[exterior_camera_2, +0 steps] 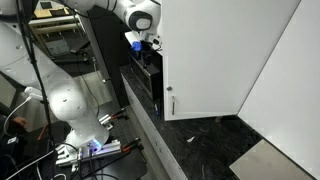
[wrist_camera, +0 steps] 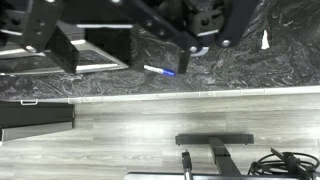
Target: Close the top right cabinet door
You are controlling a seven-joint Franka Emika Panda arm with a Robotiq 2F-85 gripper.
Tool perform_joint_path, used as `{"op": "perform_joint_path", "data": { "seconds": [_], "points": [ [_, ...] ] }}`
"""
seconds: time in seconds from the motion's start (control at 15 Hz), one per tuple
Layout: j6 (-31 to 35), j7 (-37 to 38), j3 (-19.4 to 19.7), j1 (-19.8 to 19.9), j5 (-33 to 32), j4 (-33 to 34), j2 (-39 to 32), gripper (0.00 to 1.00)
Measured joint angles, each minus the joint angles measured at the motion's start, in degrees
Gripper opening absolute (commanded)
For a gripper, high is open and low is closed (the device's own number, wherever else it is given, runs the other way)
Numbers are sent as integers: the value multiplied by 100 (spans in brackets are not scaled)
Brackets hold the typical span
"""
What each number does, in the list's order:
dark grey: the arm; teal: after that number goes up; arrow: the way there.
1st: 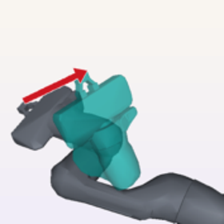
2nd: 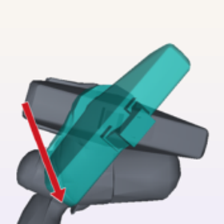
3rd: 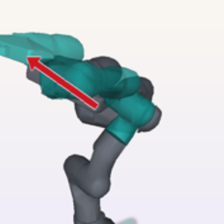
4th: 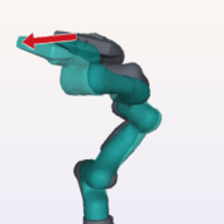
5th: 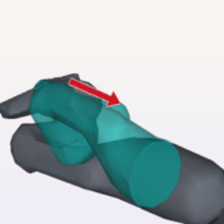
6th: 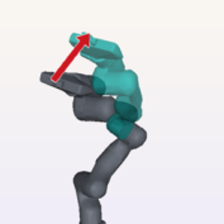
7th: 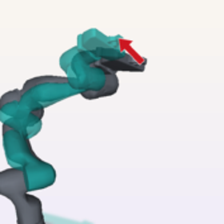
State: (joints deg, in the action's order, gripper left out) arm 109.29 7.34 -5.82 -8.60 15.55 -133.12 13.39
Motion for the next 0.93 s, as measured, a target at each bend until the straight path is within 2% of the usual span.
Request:
{"op": "perform_joint_path", "data": {
  "seconds": [0.53, 0.93],
  "points": [
    [1, 0, -3, 0, 0, -15, 43, 100],
    [11, 72, -215, -1, -195, -365, 767, 100]
  ]
}}
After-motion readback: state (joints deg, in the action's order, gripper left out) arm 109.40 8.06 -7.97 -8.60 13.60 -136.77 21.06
